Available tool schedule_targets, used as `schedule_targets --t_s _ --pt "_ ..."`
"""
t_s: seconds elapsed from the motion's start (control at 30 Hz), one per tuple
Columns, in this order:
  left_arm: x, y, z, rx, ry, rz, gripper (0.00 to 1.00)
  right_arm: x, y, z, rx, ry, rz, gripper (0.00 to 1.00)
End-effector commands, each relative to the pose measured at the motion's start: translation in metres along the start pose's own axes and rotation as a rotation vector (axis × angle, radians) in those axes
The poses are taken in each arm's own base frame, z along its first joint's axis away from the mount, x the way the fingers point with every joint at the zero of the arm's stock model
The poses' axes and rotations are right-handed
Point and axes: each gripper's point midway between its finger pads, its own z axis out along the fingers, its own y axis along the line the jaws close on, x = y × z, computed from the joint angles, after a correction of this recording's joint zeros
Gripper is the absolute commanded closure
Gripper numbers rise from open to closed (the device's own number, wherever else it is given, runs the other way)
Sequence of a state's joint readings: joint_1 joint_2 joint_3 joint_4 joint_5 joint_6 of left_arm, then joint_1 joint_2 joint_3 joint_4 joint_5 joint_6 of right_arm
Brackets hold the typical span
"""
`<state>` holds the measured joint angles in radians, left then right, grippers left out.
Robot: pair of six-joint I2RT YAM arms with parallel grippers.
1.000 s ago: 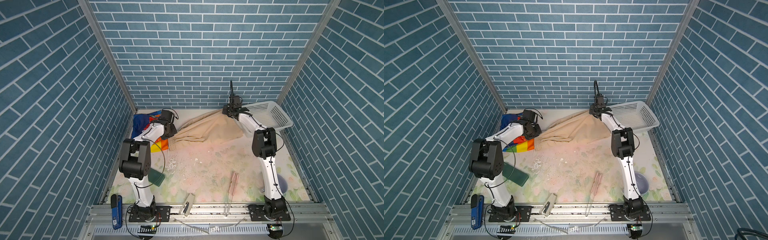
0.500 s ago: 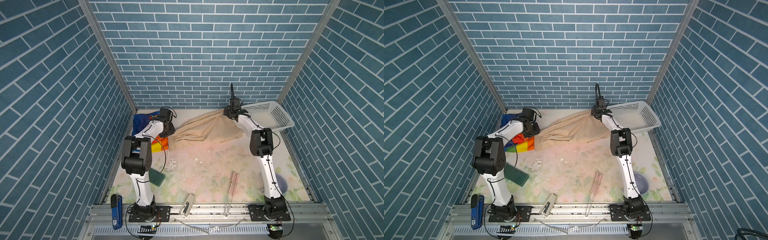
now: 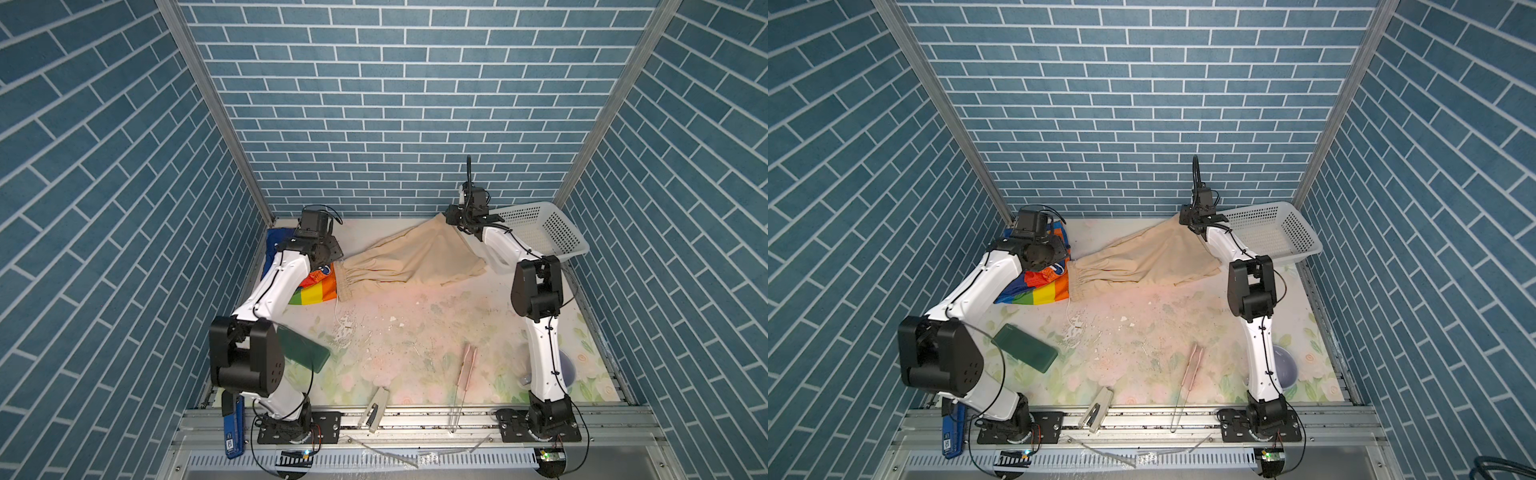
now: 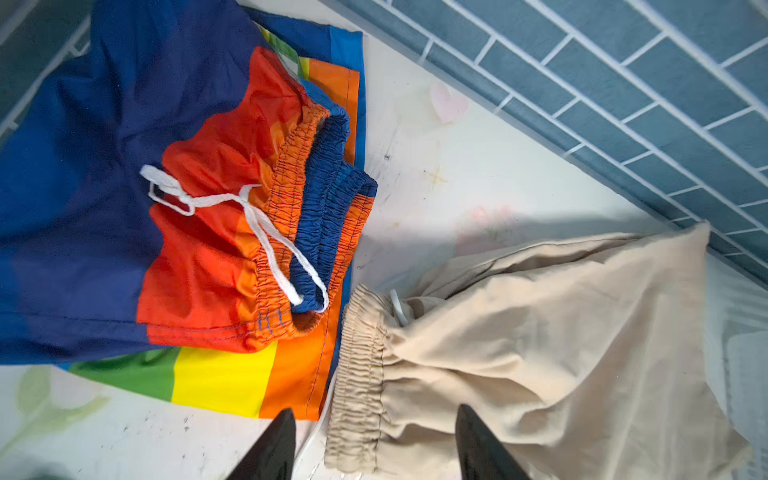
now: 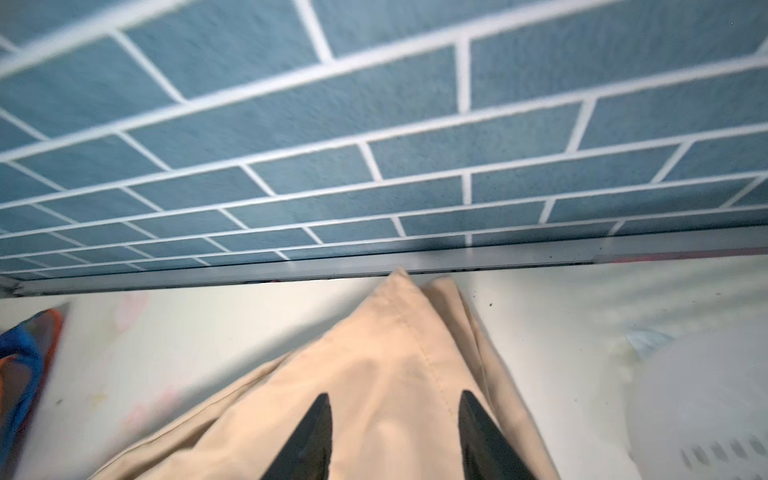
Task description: Fold and stack the shorts
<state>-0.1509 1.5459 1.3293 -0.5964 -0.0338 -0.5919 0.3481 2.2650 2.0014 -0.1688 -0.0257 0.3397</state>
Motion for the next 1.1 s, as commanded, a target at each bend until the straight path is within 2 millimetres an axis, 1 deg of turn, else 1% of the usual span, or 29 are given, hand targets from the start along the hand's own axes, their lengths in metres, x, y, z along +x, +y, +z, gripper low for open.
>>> schedule_targets --t_s 0.0,0.03,0.1,0.17,0.23,0.33,0.4,0.47,0.57,0.73,0.93,1.07 --pt "0.043 0.002 0.009 -0.025 0.097 0.047 0.37 -0.016 0.032 -0.048 -0.042 -0.06 -0.069 0.48" --pt "0.055 0.0 0.011 -0.029 0.121 0.068 0.38 -0.002 0.031 -0.054 -0.021 -0.034 -0.081 0.46" --pt "0.077 -0.001 0.016 -0.036 0.165 0.1 0.37 0.025 0.022 -0.065 0.039 0.025 -0.09 0.41" --pt "0.099 0.0 0.023 -0.041 0.209 0.116 0.36 0.055 0.001 -0.078 0.124 0.099 -0.058 0.37" --pt "0.115 0.004 0.03 -0.043 0.244 0.117 0.35 0.083 -0.015 -0.09 0.175 0.154 -0.031 0.33" --pt "0.13 0.01 0.037 -0.046 0.274 0.109 0.35 0.118 -0.03 -0.107 0.216 0.215 0.021 0.3" --pt "0.135 0.013 0.039 -0.052 0.284 0.105 0.35 0.137 -0.036 -0.117 0.221 0.238 0.063 0.3" --pt "0.136 0.013 0.04 -0.054 0.286 0.108 0.35 0.153 -0.041 -0.122 0.219 0.254 0.111 0.29" --pt "0.137 0.015 0.04 -0.062 0.288 0.112 0.34 0.168 -0.05 -0.12 0.225 0.298 0.168 0.26" --pt "0.145 0.019 0.043 -0.068 0.301 0.114 0.32 0.177 -0.059 -0.108 0.235 0.314 0.259 0.2" --pt "0.16 0.028 0.05 -0.086 0.336 0.114 0.32 0.179 -0.074 -0.087 0.272 0.289 0.375 0.2" --pt "0.164 0.032 0.053 -0.103 0.349 0.123 0.32 0.187 -0.079 -0.077 0.289 0.29 0.437 0.2"
